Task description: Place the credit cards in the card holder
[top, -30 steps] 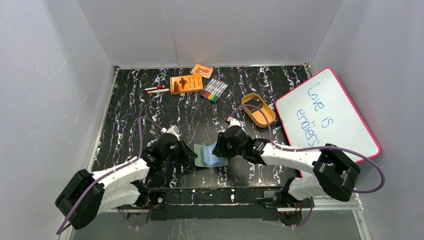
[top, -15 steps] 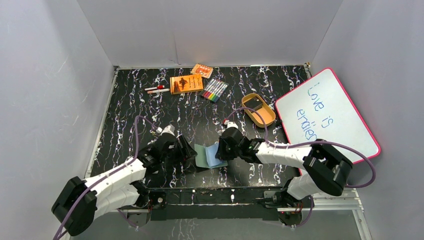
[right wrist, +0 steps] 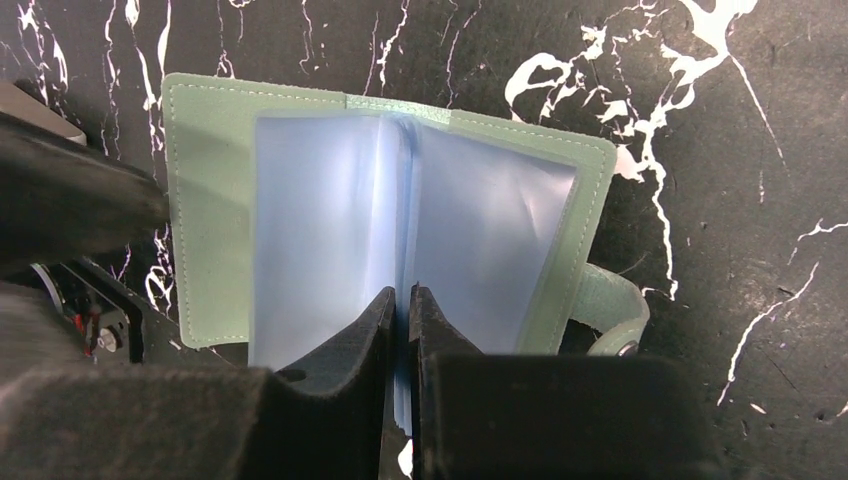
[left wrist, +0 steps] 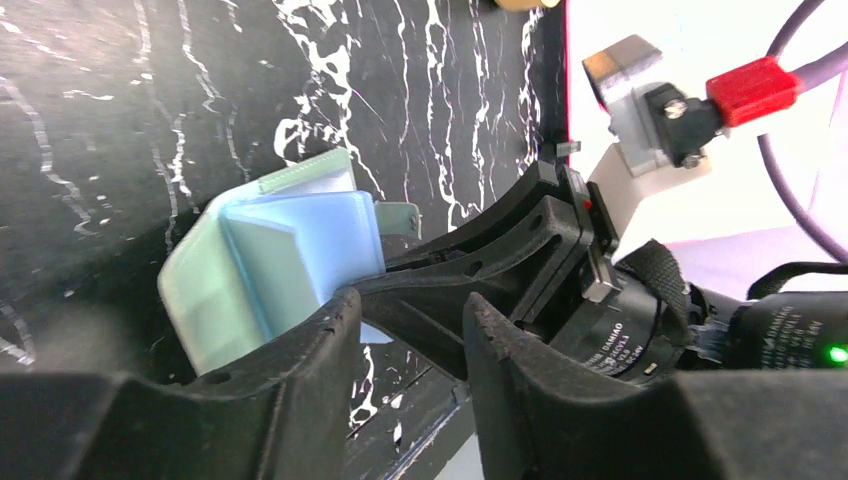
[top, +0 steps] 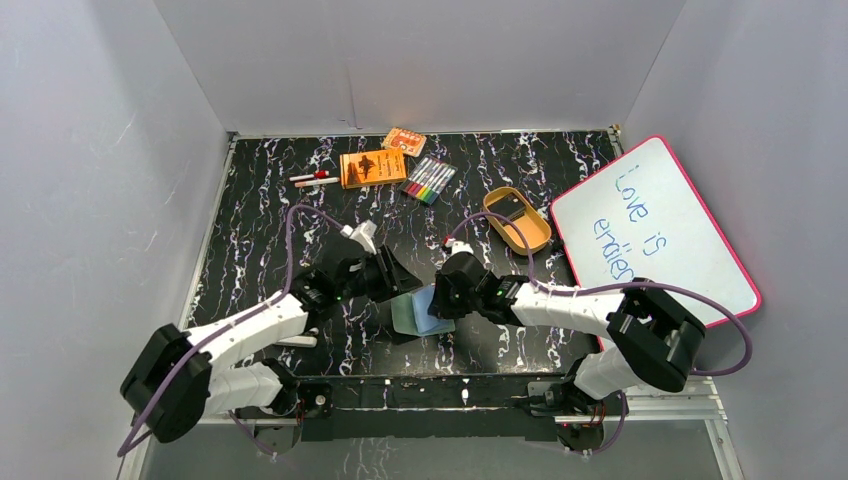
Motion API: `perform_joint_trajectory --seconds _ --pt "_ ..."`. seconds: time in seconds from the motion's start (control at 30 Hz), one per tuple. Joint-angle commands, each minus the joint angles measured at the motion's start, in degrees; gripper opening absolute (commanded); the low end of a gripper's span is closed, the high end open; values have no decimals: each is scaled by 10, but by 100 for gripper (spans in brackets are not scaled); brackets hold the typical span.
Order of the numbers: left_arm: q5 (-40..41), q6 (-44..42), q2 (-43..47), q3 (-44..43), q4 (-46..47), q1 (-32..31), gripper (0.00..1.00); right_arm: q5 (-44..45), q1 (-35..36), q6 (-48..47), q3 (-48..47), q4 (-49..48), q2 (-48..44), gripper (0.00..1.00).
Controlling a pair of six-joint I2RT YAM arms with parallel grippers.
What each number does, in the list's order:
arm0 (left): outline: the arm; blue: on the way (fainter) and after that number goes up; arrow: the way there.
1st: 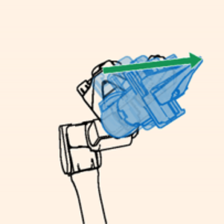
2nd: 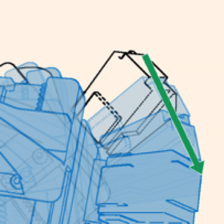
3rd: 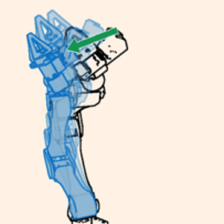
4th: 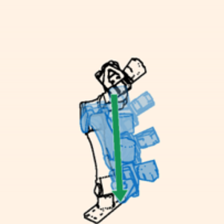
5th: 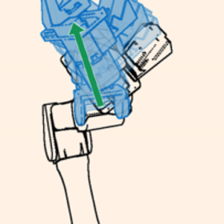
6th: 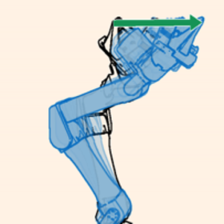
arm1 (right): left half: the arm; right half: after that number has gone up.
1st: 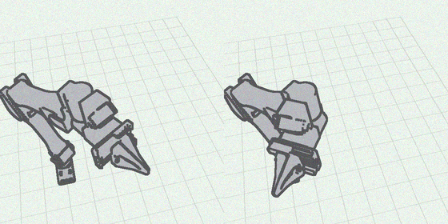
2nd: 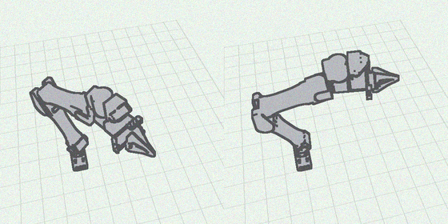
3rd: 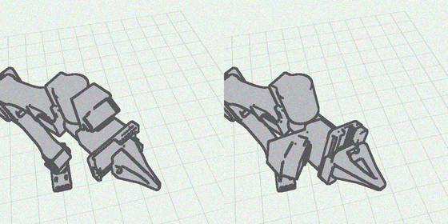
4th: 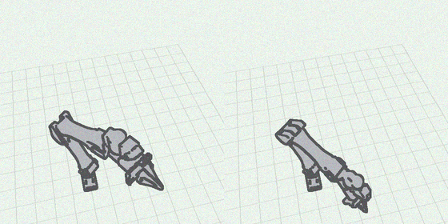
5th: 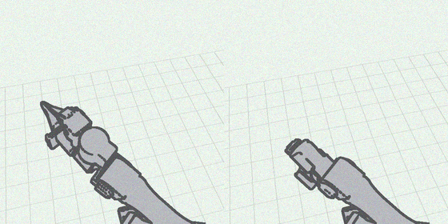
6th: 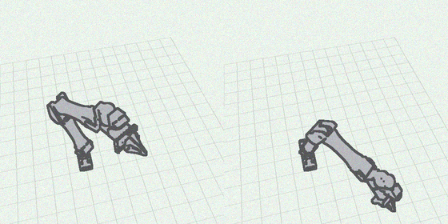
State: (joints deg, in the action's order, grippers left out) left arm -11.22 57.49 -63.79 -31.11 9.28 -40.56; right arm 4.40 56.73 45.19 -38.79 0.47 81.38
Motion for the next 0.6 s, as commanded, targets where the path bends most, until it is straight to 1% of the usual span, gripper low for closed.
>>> perform_joint_trajectory --seconds 0.0,0.07,0.17,0.27,0.33,0.4,0.47,0.57 --pt "-74 20 -51 -5 98 -8 36 -2 0 -6 -25 -6 3 17" --pt "-86 20 -80 -2 109 -11 28 -4 -1 -6 -26 -6 4 17" --pt "-90 18 -108 10 117 -12 14 -5 -1 -6 -25 -6 3 17" --pt "-49 -2 -105 16 61 -12 3 -5 -1 -5 -22 -6 -2 17" --pt "-20 -17 -101 24 21 -11 0 -12 -1 -3 -16 -9 -7 18" --pt "7 -27 -100 33 -16 -11 0 -18 -1 2 -7 -18 -14 22" --pt "24 -31 -100 49 -31 -11 0 -27 -1 5 6 -37 -22 28" --pt "40 -35 -102 69 -31 -12 0 -49 -3 9 29 -74 -32 41"
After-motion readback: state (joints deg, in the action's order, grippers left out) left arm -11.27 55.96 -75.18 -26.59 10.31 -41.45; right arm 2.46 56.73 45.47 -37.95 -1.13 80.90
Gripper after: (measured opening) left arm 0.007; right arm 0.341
